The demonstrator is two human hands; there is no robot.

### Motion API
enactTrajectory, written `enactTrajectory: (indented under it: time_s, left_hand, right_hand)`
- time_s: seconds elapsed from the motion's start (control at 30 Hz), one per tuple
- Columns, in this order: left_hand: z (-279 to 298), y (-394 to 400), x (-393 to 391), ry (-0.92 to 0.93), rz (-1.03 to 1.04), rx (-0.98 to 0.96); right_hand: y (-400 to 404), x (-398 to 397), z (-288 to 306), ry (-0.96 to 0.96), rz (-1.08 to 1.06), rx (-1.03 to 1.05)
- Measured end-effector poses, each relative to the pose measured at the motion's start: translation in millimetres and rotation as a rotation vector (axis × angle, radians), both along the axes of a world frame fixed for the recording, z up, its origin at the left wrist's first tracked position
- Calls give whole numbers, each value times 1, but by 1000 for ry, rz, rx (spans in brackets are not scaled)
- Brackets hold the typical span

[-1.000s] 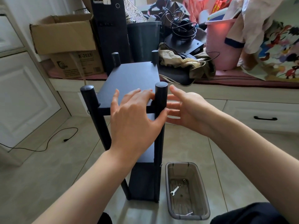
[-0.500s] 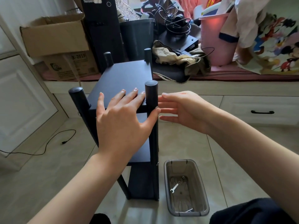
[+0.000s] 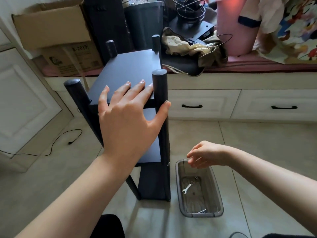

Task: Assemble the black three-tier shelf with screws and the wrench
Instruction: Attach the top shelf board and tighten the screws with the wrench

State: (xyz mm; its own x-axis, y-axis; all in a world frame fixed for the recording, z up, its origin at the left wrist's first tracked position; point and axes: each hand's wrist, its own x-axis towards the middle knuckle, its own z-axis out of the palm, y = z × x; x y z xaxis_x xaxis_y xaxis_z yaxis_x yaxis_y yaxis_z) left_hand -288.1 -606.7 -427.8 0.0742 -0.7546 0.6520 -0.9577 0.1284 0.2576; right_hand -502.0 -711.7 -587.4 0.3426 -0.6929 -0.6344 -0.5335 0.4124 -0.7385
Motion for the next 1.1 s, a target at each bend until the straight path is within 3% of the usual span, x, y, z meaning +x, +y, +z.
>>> enactTrajectory:
  time_s: [0.37,0.87,1.1]
  left_hand:
    - [-4,-2,0,-19,-4,-40]
    - [-14,-9,1,-77,-8,-169]
    - [-15,-10,-1,-84,0,-178]
  right_hand:
    - [24,4,-180,485,-68,35]
    - [3,-1,-258,714,161,-388]
    - [3,1,-259,742,277,-421]
